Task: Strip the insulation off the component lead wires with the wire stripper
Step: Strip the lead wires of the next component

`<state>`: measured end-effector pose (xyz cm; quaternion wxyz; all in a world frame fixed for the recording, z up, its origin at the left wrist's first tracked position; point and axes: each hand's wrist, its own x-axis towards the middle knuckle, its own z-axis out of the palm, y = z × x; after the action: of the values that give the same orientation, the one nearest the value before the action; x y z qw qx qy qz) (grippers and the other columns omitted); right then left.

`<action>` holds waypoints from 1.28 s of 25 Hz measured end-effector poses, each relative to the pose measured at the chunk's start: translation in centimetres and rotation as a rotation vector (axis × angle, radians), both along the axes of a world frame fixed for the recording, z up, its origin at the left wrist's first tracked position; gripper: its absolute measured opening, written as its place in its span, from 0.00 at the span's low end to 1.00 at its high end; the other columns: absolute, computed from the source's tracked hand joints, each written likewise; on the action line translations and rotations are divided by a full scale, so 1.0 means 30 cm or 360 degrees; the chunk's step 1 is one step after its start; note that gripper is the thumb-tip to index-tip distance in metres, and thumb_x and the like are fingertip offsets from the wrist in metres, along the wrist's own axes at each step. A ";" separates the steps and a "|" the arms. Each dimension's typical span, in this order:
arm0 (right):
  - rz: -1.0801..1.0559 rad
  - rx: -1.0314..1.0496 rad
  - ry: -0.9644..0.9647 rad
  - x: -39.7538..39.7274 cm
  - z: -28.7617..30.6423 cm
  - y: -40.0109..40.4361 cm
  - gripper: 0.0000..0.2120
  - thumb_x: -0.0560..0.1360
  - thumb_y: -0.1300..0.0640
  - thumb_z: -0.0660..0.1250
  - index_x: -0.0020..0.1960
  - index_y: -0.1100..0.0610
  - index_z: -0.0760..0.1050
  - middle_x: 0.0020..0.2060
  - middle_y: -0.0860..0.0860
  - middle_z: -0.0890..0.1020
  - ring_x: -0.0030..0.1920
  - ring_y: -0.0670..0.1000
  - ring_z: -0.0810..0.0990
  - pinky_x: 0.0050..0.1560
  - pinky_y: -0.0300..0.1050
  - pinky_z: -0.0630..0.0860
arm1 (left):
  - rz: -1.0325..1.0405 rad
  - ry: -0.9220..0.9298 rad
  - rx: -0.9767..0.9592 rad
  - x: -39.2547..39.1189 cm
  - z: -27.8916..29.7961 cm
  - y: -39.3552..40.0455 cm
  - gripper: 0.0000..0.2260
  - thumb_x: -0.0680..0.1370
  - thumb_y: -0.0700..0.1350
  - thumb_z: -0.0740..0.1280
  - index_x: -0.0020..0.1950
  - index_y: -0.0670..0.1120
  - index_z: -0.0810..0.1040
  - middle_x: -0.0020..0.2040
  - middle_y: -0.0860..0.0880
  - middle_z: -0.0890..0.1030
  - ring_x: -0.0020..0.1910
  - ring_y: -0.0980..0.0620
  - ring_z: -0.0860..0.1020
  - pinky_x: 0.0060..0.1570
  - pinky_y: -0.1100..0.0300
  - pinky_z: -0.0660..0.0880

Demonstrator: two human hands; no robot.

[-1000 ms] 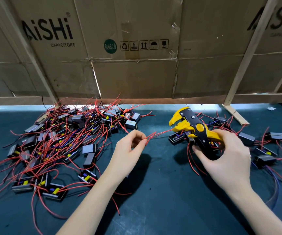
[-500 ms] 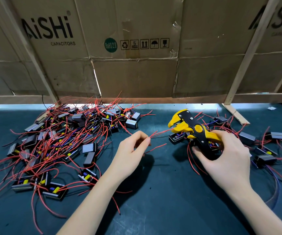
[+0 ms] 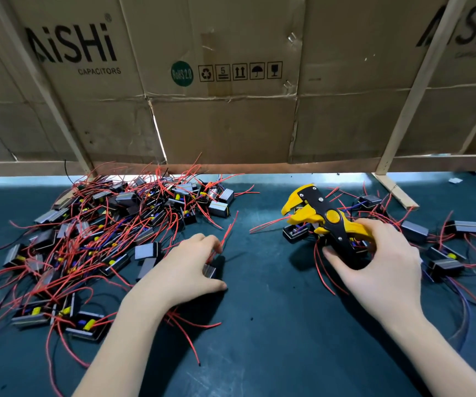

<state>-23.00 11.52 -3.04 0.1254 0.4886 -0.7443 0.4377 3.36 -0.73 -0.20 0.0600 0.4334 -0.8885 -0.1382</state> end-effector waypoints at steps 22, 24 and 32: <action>-0.0024 0.0001 0.0027 -0.008 -0.003 -0.003 0.23 0.63 0.49 0.80 0.55 0.54 0.78 0.49 0.49 0.82 0.54 0.56 0.79 0.55 0.53 0.70 | 0.0156 0.0608 0.0173 -0.183 -0.095 0.078 0.14 0.72 0.50 0.69 0.57 0.53 0.75 0.48 0.58 0.77 0.57 0.52 0.71 0.54 0.55 0.72; -0.0072 0.0021 0.0078 -0.012 -0.007 -0.004 0.24 0.63 0.49 0.80 0.55 0.55 0.78 0.49 0.50 0.82 0.53 0.58 0.79 0.54 0.55 0.71 | 0.0203 0.0592 0.0073 -0.164 -0.094 0.074 0.11 0.73 0.53 0.70 0.54 0.53 0.76 0.45 0.59 0.78 0.54 0.53 0.72 0.53 0.55 0.73; -0.0195 0.0193 0.0300 -0.006 -0.018 -0.009 0.28 0.64 0.44 0.78 0.58 0.57 0.76 0.48 0.53 0.81 0.51 0.60 0.79 0.51 0.52 0.67 | 0.0283 0.1192 0.0228 -0.184 -0.084 0.074 0.03 0.74 0.42 0.72 0.42 0.50 0.82 0.35 0.53 0.83 0.35 0.59 0.77 0.39 0.66 0.71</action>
<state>-23.18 11.24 -3.58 0.1915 0.4880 -0.7827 0.3354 -2.15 1.50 -2.72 0.3614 0.4314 -0.7521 -0.3428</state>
